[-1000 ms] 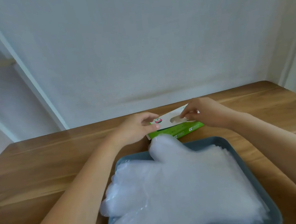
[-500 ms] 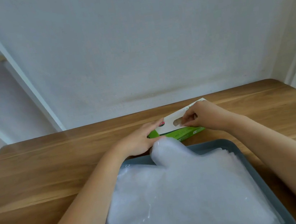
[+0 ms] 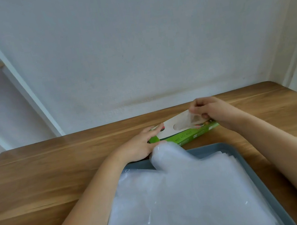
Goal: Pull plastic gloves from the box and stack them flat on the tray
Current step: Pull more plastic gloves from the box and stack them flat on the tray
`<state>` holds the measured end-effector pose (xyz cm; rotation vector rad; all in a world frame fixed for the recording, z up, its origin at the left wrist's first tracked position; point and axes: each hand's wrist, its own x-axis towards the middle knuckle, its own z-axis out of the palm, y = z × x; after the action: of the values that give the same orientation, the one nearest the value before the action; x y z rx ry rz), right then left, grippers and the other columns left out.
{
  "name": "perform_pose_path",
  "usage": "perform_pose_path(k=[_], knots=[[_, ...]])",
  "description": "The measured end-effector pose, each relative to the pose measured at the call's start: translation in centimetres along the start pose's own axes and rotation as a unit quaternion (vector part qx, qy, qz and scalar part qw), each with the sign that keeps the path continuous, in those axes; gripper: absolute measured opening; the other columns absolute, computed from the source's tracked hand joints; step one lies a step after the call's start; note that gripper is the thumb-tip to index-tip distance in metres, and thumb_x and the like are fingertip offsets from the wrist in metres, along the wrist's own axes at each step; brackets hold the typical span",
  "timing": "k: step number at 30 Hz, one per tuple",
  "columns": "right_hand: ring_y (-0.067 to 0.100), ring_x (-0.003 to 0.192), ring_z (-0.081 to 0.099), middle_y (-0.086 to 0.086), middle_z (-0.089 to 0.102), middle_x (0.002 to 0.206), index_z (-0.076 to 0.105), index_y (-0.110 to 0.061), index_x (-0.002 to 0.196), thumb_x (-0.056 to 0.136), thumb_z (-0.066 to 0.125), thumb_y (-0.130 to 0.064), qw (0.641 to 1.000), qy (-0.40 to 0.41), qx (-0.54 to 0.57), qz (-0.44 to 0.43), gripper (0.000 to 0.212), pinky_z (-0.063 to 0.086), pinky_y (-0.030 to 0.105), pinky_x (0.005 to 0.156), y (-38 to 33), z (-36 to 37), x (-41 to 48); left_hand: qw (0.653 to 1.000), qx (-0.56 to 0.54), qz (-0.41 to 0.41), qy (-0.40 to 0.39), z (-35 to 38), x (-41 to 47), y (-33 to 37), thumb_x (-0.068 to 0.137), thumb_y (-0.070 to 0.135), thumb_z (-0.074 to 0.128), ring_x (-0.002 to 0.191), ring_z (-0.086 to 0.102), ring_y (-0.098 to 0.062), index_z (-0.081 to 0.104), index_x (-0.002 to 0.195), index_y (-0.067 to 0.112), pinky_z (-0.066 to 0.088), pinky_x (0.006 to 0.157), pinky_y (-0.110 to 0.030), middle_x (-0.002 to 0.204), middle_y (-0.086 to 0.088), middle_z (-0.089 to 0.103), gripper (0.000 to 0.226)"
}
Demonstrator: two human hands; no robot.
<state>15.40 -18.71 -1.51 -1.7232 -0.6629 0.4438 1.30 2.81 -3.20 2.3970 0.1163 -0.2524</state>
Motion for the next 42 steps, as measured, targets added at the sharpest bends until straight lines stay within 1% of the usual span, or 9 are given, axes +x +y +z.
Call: perform_pose_path(k=[2,5,10,15,18,24,32,39,42], knots=[[0.008,0.059,0.041,-0.004,0.052,0.063,0.057,-0.012,0.073,0.093,0.049,-0.004,0.978,0.043,0.202,0.013,0.022,0.032,0.017,0.051,0.3,-0.7,0.5,1.000,0.002,-0.002,0.000,-0.1,-0.1,0.1,0.096,0.042,0.051,0.145,0.016,-0.007,0.020,0.147,0.048,0.018,0.106,-0.016,0.160,0.016,0.011,0.060],[0.009,0.057,0.046,-0.002,0.052,0.066,0.062,-0.009,0.070,0.077,0.066,-0.006,0.863,0.090,0.494,0.052,0.009,0.034,0.016,0.056,0.5,-2.0,0.6,1.000,0.004,-0.007,-0.006,-0.1,-0.2,0.3,0.097,0.041,0.052,0.145,0.016,-0.006,0.022,0.147,0.048,0.018,0.108,-0.017,0.160,0.017,0.010,0.059],[0.014,0.081,0.061,0.001,0.065,0.082,0.075,-0.007,0.071,0.026,0.097,-0.011,0.801,0.043,0.597,-0.020,0.051,0.043,0.022,0.094,-0.6,-3.1,0.6,1.000,0.013,-0.016,-0.005,-0.4,-0.2,0.6,0.096,0.044,0.052,0.146,0.014,-0.008,0.023,0.147,0.047,0.016,0.114,-0.021,0.160,0.015,0.009,0.059],[0.017,0.095,0.064,0.002,0.071,0.095,0.075,-0.016,0.084,0.059,0.086,-0.034,0.887,-0.076,0.443,-0.103,0.033,0.038,0.041,0.106,-5.4,-1.0,-0.5,1.000,0.020,-0.019,0.002,-0.1,-0.1,0.9,0.096,0.043,0.052,0.144,0.021,-0.010,0.024,0.150,0.039,0.018,0.111,-0.018,0.158,0.014,0.017,0.061],[0.014,0.077,0.065,0.002,0.071,0.081,0.074,-0.015,0.079,0.081,0.059,-0.030,0.920,-0.106,0.357,-0.118,0.021,0.054,0.031,0.080,-7.9,0.5,-2.1,0.999,0.006,0.012,0.031,-0.5,-0.4,0.8,0.096,0.043,0.052,0.136,0.034,-0.004,0.035,0.148,0.031,0.023,0.100,-0.006,0.146,0.022,0.035,0.055],[0.013,0.056,0.055,0.007,0.052,0.069,0.061,-0.010,0.077,0.080,0.059,-0.023,0.947,-0.107,0.291,-0.077,0.014,0.050,0.023,0.056,-9.5,2.7,-3.8,0.922,-0.346,0.119,0.124,-3.3,-3.4,4.6,0.044,0.092,0.059,0.116,0.060,-0.004,0.063,0.118,0.018,0.040,0.104,-0.026,0.121,0.007,0.068,0.104],[0.007,0.056,0.056,-0.005,0.061,0.065,0.062,-0.012,0.082,0.089,0.063,-0.020,0.980,-0.015,0.149,-0.132,0.010,0.046,0.019,0.053,-11.1,4.7,-7.0,0.908,-0.398,0.088,0.094,-1.4,-6.8,10.2,0.078,0.030,0.068,0.100,0.067,-0.027,0.067,0.114,-0.001,0.054,0.083,-0.030,0.114,-0.018,0.069,0.047],[0.000,0.127,0.043,-0.021,0.043,0.135,0.039,-0.052,0.134,0.059,0.086,-0.044,0.940,-0.107,-0.155,-0.284,0.089,0.040,0.018,0.100,-11.4,3.4,-13.4,0.790,-0.605,0.028,0.095,-1.2,-9.4,10.2,0.088,0.029,0.064,0.129,0.049,-0.037,0.048,0.136,-0.006,0.030,0.115,-0.050,0.139,-0.027,0.048,0.061],[-0.012,0.132,0.024,-0.033,0.023,0.143,0.026,-0.057,0.137,0.062,0.084,-0.045,0.910,-0.122,-0.276,-0.284,0.095,0.026,0.001,0.099,-11.1,3.8,-15.8,0.771,-0.625,0.019,0.119,-1.0,-10.8,10.5,0.084,0.028,0.061,0.116,0.056,-0.032,0.051,0.133,-0.005,0.036,0.108,-0.044,0.127,-0.021,0.058,0.060]])
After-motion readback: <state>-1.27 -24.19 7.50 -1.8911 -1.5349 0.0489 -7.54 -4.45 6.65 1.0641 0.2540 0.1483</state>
